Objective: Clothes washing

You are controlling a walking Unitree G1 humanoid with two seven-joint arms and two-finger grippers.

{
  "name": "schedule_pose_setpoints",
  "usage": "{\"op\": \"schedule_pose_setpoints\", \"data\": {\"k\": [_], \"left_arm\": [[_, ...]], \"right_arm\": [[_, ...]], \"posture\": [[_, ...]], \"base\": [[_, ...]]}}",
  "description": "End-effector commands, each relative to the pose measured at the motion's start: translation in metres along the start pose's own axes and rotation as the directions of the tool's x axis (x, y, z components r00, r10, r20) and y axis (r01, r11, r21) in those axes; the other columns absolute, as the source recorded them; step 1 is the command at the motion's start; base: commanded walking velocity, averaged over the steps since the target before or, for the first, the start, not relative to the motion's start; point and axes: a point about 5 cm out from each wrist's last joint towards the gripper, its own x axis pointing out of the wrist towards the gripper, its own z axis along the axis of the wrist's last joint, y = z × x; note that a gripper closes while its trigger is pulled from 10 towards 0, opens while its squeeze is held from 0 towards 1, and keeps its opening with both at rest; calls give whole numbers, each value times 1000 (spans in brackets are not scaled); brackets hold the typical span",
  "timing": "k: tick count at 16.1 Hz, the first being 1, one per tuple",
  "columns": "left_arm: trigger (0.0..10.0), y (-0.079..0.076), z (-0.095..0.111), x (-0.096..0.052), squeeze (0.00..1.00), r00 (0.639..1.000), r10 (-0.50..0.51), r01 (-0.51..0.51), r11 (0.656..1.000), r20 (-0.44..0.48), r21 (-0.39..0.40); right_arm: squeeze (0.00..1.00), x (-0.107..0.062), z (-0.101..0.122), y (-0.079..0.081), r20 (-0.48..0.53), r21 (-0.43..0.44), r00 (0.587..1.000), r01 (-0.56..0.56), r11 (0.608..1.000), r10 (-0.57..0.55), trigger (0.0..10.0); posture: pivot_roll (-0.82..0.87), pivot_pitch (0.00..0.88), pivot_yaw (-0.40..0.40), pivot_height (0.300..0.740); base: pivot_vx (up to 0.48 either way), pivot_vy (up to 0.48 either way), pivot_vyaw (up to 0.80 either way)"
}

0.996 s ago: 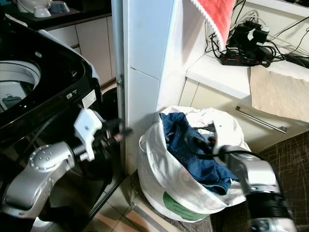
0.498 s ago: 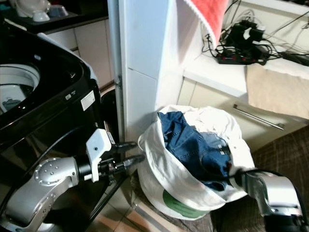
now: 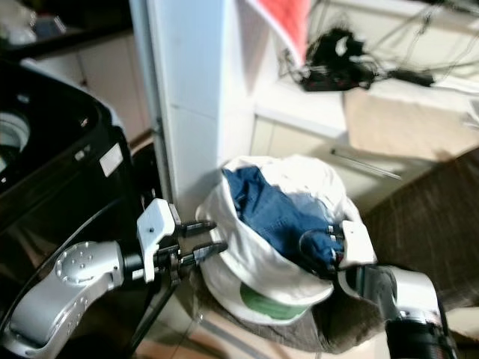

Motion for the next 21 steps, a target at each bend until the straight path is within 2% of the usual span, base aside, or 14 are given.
{"op": "schedule_pose_setpoints", "data": {"k": [1,3,4,6,10,12,13,14,16,21], "left_arm": [[10000,-1,1,0,0,1000,7,-7,1000,-1,9],[10000,0,1,-1,0,1000,30,-30,999,7,13],[10000,2,1,-1,0,998,57,-57,998,12,13],[10000,4,0,-2,0,997,79,-79,997,10,10],[10000,4,0,-5,0,996,90,-90,996,6,23],[10000,13,4,-4,0,977,199,-198,980,71,-33],[10000,15,8,-4,0,964,234,-232,972,129,-30],[10000,16,7,-4,0,958,254,-245,966,136,-83],[10000,20,4,-5,0,944,313,-309,950,102,-50],[10000,22,-1,-6,0,950,308,-305,951,59,-55]], "right_arm": [[0,3,6,-2,24,4,1000,18,1000,-18,2745],[0,8,11,-3,66,-3,998,24,1000,-24,706],[0,10,16,-2,99,15,995,12,1000,-13,0],[0,13,19,-3,112,41,994,-1,999,-4,0],[0,20,19,-4,90,33,996,-12,999,9,0],[0,22,19,-3,92,40,996,-18,999,14,0],[0,23,19,-3,94,42,995,-21,999,17,0],[0,25,20,-3,104,50,994,-25,998,20,0],[0,26,22,-2,122,70,992,-38,997,29,0],[0,26,24,-1,139,83,989,-62,995,50,0]], "posture": [[-53,0,-49,740],[-45,0,-53,740],[-40,0,-55,740],[-33,0,-58,740],[-18,0,-65,740],[-12,0,-69,740],[-12,0,-69,740],[-8,0,-70,740],[-7,0,-68,740],[-6,0,-67,740]], "base": [[0,0,0],[0,0,0],[0,0,0],[0,0,0],[0,0,0],[0,0,0],[0,0,0],[0,0,0],[0,0,0],[0,0,0]]}}
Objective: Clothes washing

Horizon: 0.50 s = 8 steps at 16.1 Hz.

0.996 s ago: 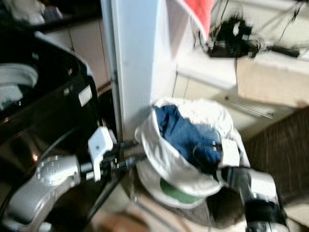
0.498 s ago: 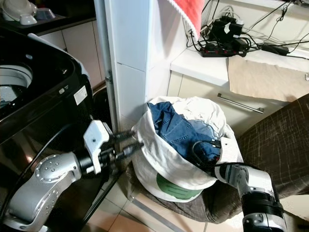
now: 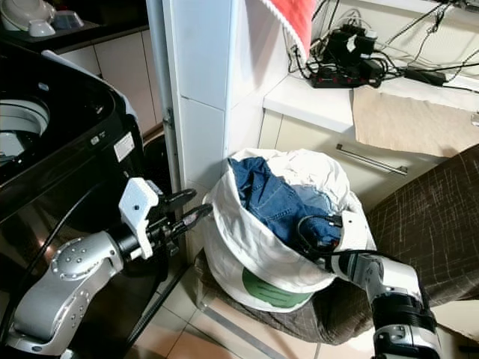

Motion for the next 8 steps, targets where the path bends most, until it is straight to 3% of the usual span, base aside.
{"op": "schedule_pose_setpoints", "data": {"k": [1,5,8], "left_arm": [[10000,1,0,1,0,1000,6,-6,1000,-11,16],[10000,4,0,2,0,999,36,-36,999,-12,11],[10000,6,-3,5,0,995,74,-78,995,-67,-57]], "right_arm": [[0,0,5,1,22,12,1000,-12,1000,12,0],[0,-2,7,-2,49,41,999,-24,999,22,0],[0,-11,18,2,87,48,994,-71,996,67,0]], "posture": [[-9,0,-60,740],[-8,0,-57,740],[-10,0,-55,740]], "base": [[0,0,0],[0,0,0],[0,0,0]]}}
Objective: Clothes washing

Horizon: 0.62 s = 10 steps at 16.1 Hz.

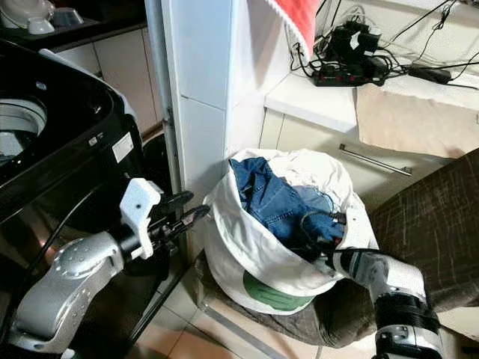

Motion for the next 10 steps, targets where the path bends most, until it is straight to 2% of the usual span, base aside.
{"op": "schedule_pose_setpoints", "data": {"k": [1,2,4,6,7,9,10], "left_arm": [[10000,7,1,3,0,999,49,-49,999,-18,-17],[10000,9,2,4,0,998,58,-58,998,-17,-9],[10000,6,10,3,0,999,35,-38,996,33,85],[10000,8,31,4,0,982,79,-86,996,172,34],[10000,8,46,4,0,966,72,-90,994,249,60],[10000,1,71,10,0,947,-20,-5,997,322,76],[10000,-5,92,18,0,919,-86,64,996,386,69]], "right_arm": [[0,-11,15,2,54,-4,998,-29,1000,29,0],[0,-17,21,4,75,-12,996,-47,999,48,0],[0,-41,40,14,136,-59,984,-108,992,115,0],[0,-67,67,35,226,-92,943,-231,969,246,0],[0,-82,85,53,277,-132,896,-322,938,346,0],[0,-112,116,97,330,-264,765,-488,832,553,0],[0,-130,131,129,337,-345,656,-582,736,676,0]], "posture": [[-14,0,-55,740],[-14,0,-55,740],[-11,0,-62,740],[-14,0,-64,740],[-18,0,-59,740],[-23,0,-55,740],[-28,0,-54,740]], "base": [[0,0,0],[0,0,0],[0,0,0],[0,0,0],[0,0,0],[0,0,0],[0,0,0]]}}
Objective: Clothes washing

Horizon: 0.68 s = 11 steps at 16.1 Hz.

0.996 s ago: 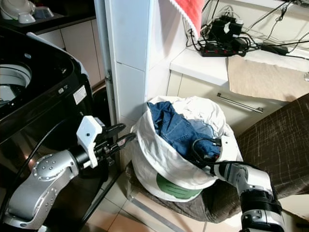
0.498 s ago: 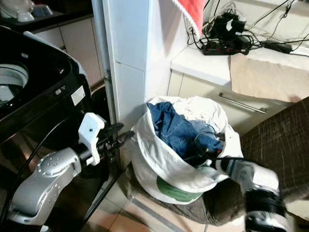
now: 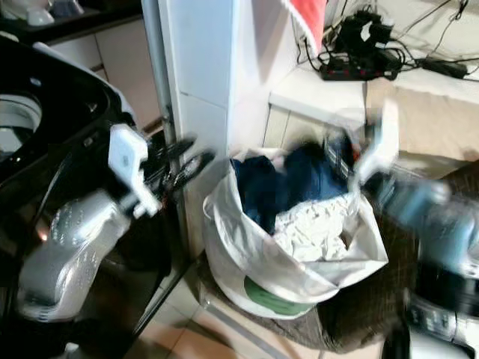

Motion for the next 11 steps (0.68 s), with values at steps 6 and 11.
{"op": "schedule_pose_setpoints", "data": {"k": [6,11], "left_arm": [[10000,-26,22,39,0,977,-162,184,970,139,-158],[10000,-36,4,46,0,978,-196,207,945,69,-253]], "right_arm": [[0,18,23,55,66,1,963,-260,966,260,0],[0,26,12,64,43,67,958,-285,956,283,0]], "posture": [[-31,0,-63,740],[-33,0,-69,740]], "base": [[0,0,0],[0,0,0]]}}
